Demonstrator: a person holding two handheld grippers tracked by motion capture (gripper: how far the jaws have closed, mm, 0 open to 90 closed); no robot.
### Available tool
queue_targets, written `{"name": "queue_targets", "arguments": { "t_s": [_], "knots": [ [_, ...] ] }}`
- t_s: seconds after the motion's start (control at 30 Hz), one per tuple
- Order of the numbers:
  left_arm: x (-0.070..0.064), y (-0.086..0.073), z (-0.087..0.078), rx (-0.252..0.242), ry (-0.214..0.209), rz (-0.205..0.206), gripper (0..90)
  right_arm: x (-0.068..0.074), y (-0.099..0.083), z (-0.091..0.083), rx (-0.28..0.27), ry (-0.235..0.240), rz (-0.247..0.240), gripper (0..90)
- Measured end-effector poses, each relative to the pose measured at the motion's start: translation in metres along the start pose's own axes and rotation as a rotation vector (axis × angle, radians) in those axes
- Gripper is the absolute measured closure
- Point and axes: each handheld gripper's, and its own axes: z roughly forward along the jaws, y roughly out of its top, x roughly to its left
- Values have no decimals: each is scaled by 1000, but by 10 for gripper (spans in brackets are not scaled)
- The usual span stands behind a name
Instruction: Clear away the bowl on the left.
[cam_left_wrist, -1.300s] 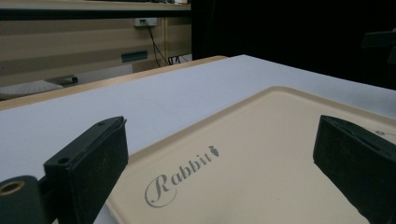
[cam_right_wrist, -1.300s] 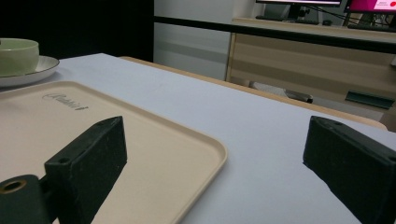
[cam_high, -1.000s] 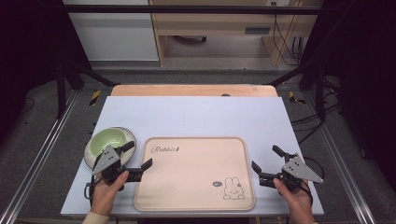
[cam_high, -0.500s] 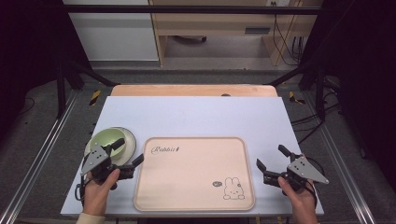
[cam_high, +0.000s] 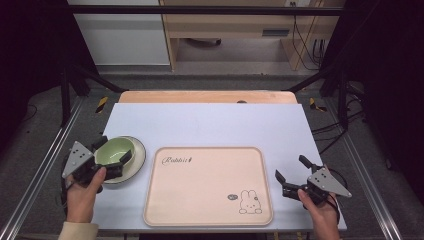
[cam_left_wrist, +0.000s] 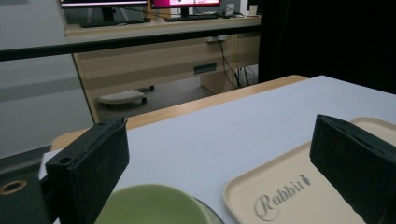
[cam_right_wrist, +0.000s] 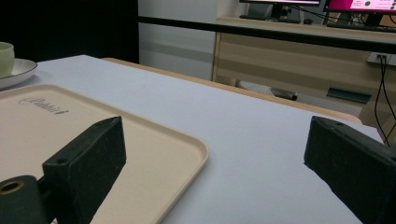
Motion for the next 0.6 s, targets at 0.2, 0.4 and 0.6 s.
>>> {"name": "queue_targets", "arguments": {
  "t_s": [0.2,0.4,0.6],
  "knots": [
    [39,12,18,43,77,8,51,1,1,2,1,-2,0,58],
    [59,9,27,82,117,-15,52,2,-1,6,14,1,-9,59],
    [72,-13,27,206,176,-68,52,4,-2,9,30,5,-19,60]
  ]
}}
